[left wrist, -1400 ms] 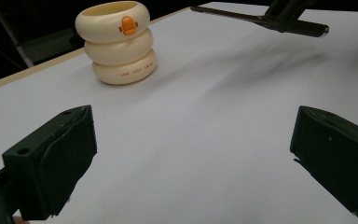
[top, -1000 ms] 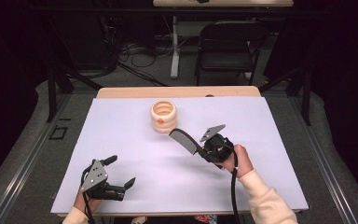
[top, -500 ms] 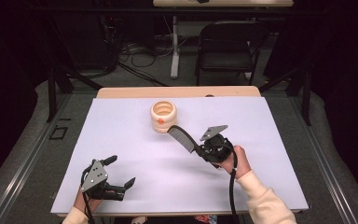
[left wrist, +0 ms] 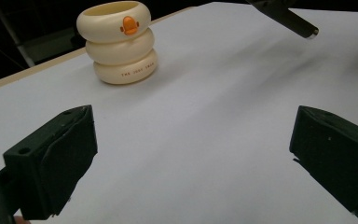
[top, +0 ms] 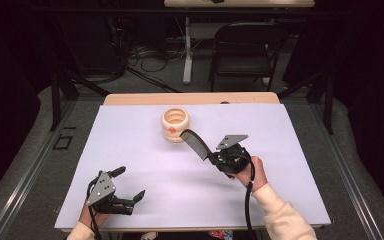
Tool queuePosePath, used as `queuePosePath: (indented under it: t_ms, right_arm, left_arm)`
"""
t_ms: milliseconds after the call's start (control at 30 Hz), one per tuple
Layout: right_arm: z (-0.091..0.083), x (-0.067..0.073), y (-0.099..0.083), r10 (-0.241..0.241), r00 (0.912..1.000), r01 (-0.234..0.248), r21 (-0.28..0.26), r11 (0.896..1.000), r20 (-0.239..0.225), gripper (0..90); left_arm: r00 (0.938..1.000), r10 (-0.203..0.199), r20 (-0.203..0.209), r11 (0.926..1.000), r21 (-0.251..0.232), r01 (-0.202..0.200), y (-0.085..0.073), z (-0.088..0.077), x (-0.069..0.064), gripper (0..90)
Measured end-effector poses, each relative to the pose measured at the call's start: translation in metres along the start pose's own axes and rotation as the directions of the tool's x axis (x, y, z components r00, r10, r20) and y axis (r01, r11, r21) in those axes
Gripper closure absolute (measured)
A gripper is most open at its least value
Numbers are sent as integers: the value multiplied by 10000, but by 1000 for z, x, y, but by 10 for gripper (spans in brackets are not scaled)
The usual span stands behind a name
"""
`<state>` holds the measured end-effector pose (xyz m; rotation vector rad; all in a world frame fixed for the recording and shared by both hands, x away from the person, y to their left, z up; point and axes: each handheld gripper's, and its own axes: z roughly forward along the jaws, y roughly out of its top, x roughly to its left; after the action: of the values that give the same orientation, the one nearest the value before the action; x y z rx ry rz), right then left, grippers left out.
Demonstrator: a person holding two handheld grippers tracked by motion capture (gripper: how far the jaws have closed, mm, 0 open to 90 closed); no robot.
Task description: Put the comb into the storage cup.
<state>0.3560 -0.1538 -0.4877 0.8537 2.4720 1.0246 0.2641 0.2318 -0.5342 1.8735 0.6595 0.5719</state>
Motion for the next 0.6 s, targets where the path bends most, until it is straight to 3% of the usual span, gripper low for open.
queuePosePath:
  t_ms: [600]
  right_arm:
    - [-3,0,0,197,9996,-185,-613,9979,183,718]
  left_arm:
    - [10000,-35,-2,10000,-3,35,0,0,0,7]
